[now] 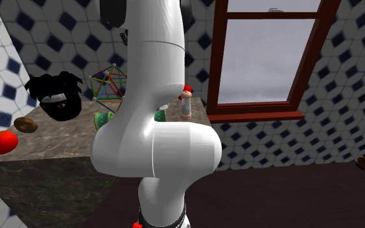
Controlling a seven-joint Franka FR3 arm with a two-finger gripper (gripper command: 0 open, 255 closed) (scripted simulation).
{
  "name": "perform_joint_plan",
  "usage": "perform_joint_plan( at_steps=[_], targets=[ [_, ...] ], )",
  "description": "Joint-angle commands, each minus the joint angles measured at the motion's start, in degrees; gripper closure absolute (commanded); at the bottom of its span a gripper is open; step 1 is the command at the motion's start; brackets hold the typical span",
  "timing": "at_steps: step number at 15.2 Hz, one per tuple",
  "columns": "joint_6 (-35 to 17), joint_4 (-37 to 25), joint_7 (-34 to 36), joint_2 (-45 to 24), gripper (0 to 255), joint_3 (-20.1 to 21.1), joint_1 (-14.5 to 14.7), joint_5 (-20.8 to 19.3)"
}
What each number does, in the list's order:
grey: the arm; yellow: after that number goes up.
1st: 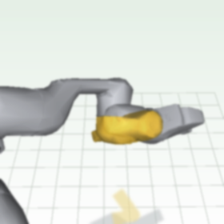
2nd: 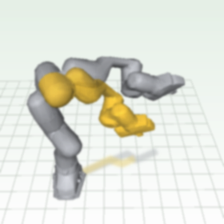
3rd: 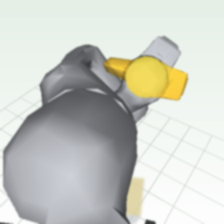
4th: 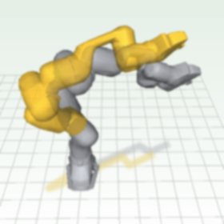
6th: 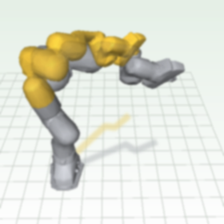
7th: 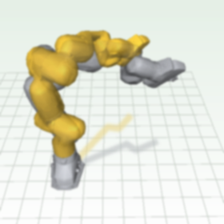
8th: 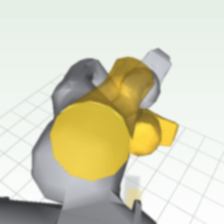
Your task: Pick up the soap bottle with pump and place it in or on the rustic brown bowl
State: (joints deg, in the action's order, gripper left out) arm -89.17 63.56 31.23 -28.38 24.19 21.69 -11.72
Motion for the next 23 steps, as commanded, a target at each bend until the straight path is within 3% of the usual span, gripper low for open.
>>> perform_joint_plan(
  at_steps=[1,23],
  targets=[
    [-1.8,2.0,0.1,0.3,255,0.0,-0.3,0.1],
    [-19.0,20.0,1.2,0.8,255,-0.4,-2.5,-0.2]
  ],
)
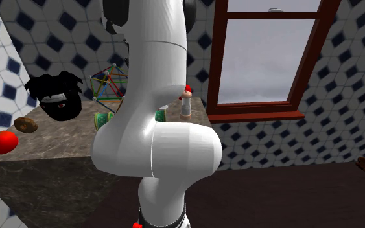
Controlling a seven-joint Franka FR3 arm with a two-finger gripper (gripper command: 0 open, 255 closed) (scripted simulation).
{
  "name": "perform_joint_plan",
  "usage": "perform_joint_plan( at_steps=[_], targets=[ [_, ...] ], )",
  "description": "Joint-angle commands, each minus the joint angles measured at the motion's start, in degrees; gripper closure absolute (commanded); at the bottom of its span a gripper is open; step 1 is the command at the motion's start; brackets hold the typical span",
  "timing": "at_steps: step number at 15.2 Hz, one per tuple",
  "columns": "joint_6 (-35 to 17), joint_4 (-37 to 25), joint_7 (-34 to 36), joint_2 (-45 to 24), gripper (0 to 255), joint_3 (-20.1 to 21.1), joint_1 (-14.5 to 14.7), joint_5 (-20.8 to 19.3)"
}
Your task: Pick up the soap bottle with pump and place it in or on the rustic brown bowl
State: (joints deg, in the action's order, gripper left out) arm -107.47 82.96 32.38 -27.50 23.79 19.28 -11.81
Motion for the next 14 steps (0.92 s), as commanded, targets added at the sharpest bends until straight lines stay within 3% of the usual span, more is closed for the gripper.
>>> perform_joint_plan(
  at_steps=[1,9,10,14],
  targets=[
    [-1.5,1.2,0.1,-0.3,255,-0.1,-0.1,-0.2],
    [-1.5,1.2,0.1,-0.3,255,-0.1,-0.1,-0.2],
    [-1.5,1.2,0.1,-0.3,0,-0.1,-0.1,-0.2],
    [-1.6,1.2,0.1,-0.3,0,-0.1,-0.1,-0.2]
  ],
)
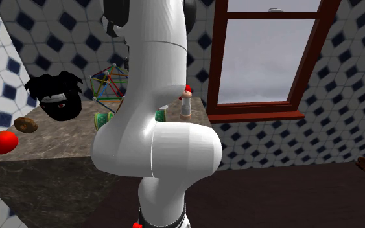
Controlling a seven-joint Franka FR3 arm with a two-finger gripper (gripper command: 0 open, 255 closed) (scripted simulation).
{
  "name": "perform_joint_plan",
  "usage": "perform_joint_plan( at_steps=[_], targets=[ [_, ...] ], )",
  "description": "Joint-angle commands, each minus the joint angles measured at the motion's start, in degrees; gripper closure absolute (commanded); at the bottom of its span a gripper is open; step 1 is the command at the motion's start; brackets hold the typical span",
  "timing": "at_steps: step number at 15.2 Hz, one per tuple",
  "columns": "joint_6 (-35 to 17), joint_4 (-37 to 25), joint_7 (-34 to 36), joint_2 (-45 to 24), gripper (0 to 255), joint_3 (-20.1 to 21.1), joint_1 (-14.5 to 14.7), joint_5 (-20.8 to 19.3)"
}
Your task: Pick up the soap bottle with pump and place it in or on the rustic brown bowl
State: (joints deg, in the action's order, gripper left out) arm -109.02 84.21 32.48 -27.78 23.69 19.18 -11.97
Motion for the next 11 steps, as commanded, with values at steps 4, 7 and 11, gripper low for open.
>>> perform_joint_plan(
  at_steps=[4,7,11],
  targets=[
    [5.4,-4.7,-0.5,0.8,0,0.3,0.3,0.5],
    [6.8,-6.1,-0.6,0.9,0,0.4,0.5,0.6],
    [6.8,-6.1,-0.6,0.9,0,0.4,0.5,0.6]
  ],
)
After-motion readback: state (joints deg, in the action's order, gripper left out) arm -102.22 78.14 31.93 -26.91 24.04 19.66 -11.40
